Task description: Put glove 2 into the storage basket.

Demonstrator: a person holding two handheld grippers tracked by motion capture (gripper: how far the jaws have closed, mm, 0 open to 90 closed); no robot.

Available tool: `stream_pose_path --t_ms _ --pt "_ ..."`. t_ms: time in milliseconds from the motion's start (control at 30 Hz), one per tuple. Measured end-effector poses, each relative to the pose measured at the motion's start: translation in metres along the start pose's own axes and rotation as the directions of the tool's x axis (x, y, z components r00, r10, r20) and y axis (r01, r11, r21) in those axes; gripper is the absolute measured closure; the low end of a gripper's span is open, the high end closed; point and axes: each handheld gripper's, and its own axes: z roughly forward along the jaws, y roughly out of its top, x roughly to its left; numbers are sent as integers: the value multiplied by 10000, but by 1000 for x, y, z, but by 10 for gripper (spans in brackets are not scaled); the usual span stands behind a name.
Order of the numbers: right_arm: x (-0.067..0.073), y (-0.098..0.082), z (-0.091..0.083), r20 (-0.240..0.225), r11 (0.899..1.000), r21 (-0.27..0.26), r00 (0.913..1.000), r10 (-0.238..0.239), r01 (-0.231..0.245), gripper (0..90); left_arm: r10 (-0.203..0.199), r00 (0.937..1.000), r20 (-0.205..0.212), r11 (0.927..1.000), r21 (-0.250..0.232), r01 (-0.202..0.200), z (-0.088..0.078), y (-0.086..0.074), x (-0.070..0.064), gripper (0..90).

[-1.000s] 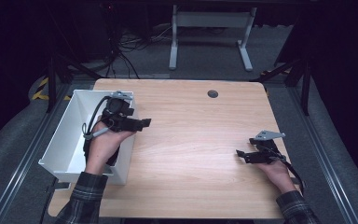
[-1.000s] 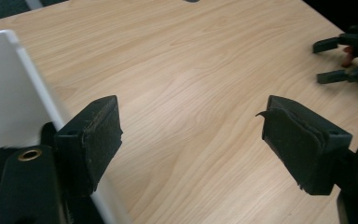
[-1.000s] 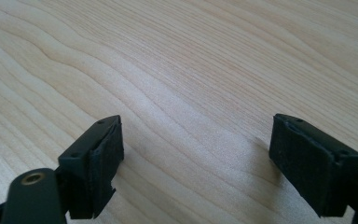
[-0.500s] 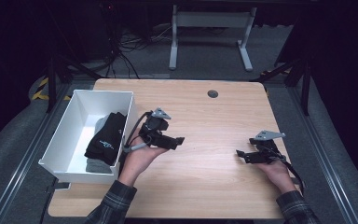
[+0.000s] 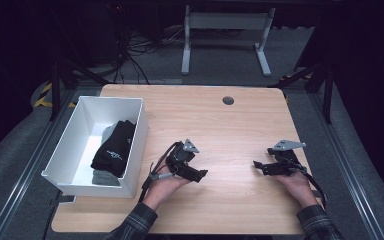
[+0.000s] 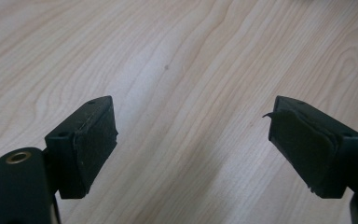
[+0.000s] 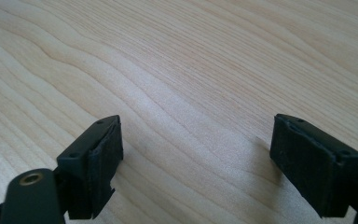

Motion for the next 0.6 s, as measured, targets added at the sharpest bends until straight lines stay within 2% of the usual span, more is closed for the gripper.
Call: stream_pose_path --t_ms 100,233,333,467,600 --pt "0 0 0 3 10000 2 10000 4 -4 171 235 9992 -326 9997 72 -233 9 -8 -2 153" --pt "0 0 0 27 10000 12 10000 0 0 170 292 9985 -473 9994 220 -282 19 -15 -4 129" --pt "0 0 0 25 10000 13 10000 0 0 170 475 9965 -687 9989 87 -470 21 -19 -4 98" --pt "0 0 0 20 10000 18 10000 -12 12 170 628 9956 -689 9977 -223 -645 24 -24 -4 34" --pt "0 0 0 0 10000 37 10000 -19 19 165 680 9955 -656 9974 -212 -695 24 -24 -4 30"
